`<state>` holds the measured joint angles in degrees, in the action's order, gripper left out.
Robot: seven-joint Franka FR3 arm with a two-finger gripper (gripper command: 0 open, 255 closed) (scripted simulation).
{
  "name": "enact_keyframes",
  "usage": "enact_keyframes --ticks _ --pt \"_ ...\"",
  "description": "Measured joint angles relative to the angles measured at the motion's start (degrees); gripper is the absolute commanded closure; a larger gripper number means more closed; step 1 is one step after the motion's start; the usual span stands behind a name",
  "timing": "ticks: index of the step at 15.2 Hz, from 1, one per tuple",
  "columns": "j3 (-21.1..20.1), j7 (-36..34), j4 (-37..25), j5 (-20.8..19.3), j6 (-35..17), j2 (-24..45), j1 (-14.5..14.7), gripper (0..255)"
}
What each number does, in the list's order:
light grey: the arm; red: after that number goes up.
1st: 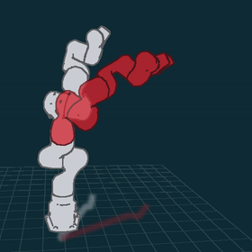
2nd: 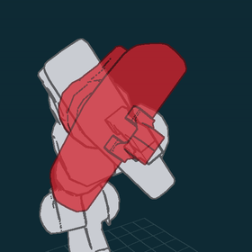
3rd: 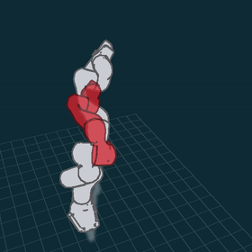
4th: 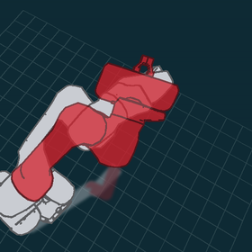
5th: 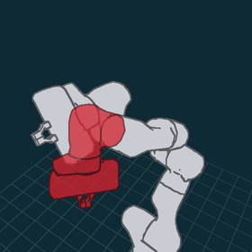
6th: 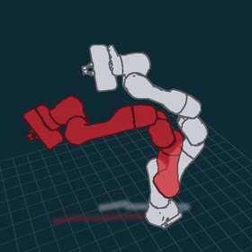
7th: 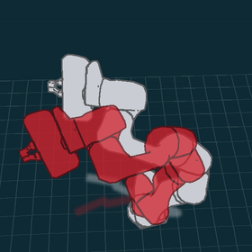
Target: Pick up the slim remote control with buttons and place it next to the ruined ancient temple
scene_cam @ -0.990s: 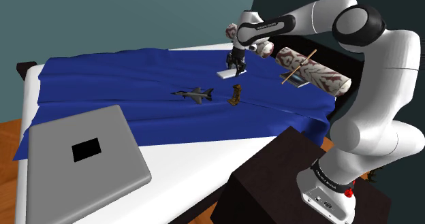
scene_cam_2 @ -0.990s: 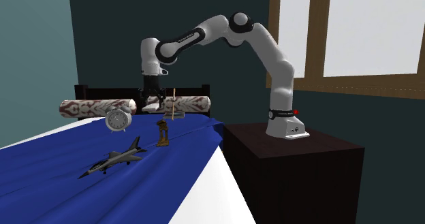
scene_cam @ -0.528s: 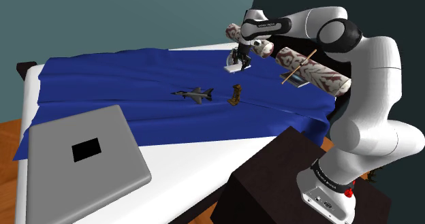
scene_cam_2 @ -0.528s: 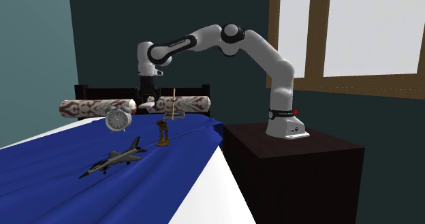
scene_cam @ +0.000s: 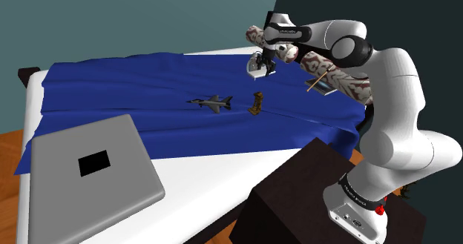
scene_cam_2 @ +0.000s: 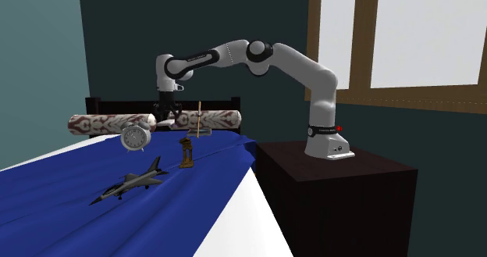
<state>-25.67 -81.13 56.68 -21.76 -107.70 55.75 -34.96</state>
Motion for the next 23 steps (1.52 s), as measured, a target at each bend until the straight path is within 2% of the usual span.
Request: enact_keyframes --ticks 13,23 --pt "1.09 -0.58 2.02 -1.20 -6.30 4.42 0.04 255" --pt "2.13 -0.80 0.76 -2.09 -10.04 9.33 0.83 255"
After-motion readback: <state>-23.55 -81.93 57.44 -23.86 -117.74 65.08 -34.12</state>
